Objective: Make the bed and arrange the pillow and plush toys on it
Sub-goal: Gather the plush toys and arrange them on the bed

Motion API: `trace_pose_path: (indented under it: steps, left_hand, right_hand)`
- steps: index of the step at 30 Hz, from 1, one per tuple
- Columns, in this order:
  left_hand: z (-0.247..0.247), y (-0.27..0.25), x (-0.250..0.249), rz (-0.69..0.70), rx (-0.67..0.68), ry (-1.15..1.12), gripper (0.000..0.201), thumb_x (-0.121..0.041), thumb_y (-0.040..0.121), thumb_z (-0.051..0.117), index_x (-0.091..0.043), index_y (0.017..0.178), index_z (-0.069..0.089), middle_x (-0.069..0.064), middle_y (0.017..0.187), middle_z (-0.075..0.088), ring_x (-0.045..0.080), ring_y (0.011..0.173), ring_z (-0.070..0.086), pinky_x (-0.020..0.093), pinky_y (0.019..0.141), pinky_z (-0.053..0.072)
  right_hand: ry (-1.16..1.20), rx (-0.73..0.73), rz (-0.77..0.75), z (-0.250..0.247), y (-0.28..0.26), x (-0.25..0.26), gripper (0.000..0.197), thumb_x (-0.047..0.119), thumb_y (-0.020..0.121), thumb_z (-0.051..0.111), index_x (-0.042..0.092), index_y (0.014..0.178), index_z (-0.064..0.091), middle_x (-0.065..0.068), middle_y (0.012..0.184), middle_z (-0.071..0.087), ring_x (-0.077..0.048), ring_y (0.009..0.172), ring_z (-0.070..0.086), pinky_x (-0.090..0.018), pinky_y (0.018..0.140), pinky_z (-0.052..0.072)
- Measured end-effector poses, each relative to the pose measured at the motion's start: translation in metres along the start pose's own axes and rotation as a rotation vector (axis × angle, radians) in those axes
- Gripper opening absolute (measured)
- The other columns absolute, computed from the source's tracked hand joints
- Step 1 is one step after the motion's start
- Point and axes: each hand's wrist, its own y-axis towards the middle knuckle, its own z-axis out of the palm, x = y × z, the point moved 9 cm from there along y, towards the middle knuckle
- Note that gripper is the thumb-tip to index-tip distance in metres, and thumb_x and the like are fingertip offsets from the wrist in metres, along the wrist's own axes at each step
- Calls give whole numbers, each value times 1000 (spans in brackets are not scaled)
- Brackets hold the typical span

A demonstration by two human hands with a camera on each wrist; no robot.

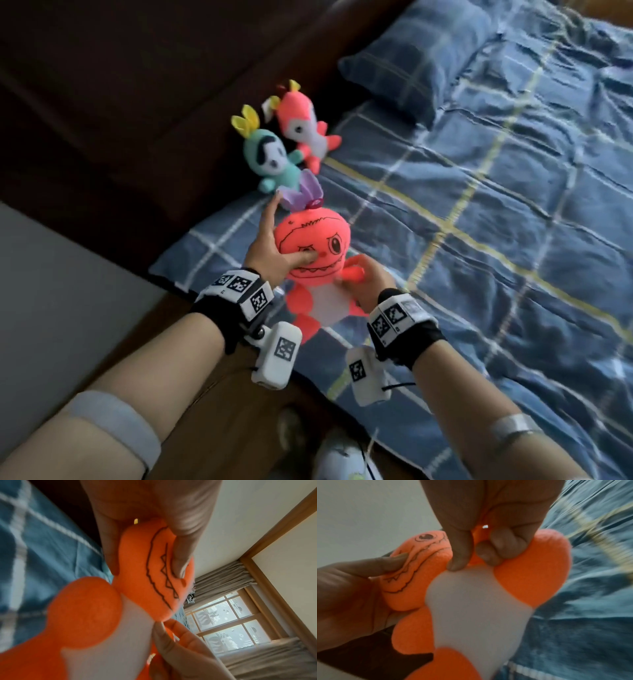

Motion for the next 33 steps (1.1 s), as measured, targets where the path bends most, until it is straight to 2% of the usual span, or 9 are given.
trace_pose_path:
  steps: [4,7,11,15,17,21,23,29,33]
  left_hand:
    - [-71,19,15,7,-156,49,98,-2,69,77,-34,145,23,-8,129,46,13,119,52,28,106,39]
    - [-113,37,29,2,-293,26,85,0,73,73,-27,142,32,-11,126,43,8,118,47,23,102,37]
    - [-146,73,43,-20,-402,-31,76,4,76,67,-21,140,34,-5,130,44,13,120,48,29,107,39]
    - [-162,119,56,-9,-425,13,75,9,77,64,-15,140,32,-5,132,40,7,117,44,-3,85,38]
    - [-168,137,64,2,-433,32,76,11,76,64,-15,139,30,-4,133,38,7,120,43,-4,86,38]
    - [-166,158,84,-61,-411,13,77,15,78,59,-13,141,26,1,137,38,9,121,42,4,94,40]
    - [-164,164,97,-93,-389,4,77,13,79,59,-17,141,27,6,145,36,15,128,42,25,108,40]
    - [-164,171,125,-215,-382,-47,75,7,83,57,-28,141,26,-6,136,36,21,131,40,56,102,42]
    - [-169,173,129,-198,-377,5,81,-5,81,63,-28,145,18,0,148,29,23,135,36,55,107,37]
  right_hand:
    - [-67,-46,-137,34,31,35,48,18,77,73,9,120,53,-12,118,47,-21,101,50,-8,68,30]
    - [-47,13,-90,69,68,33,55,23,79,72,7,126,47,-13,121,48,-26,110,51,-26,91,41]
    - [99,207,43,118,117,36,57,27,88,61,15,136,33,2,89,56,-21,77,55,-31,66,45]
    - [305,338,82,149,157,59,64,15,92,55,23,144,19,0,87,56,-16,62,53,-26,57,40]
    - [326,371,81,159,176,68,71,12,92,55,23,147,11,-3,92,58,-15,64,55,-26,58,41]
    - [332,413,71,175,204,74,76,8,90,57,23,147,8,1,81,58,-15,66,53,-27,60,42]
    - [300,425,63,181,210,73,79,9,89,59,24,147,7,-4,82,59,-16,70,53,-29,62,43]
    - [215,446,67,194,217,62,96,16,85,64,32,148,-7,-8,123,60,-24,101,60,-35,80,50]
    - [207,455,84,193,215,61,98,14,85,65,32,147,-10,-10,142,46,-27,123,52,-23,63,48]
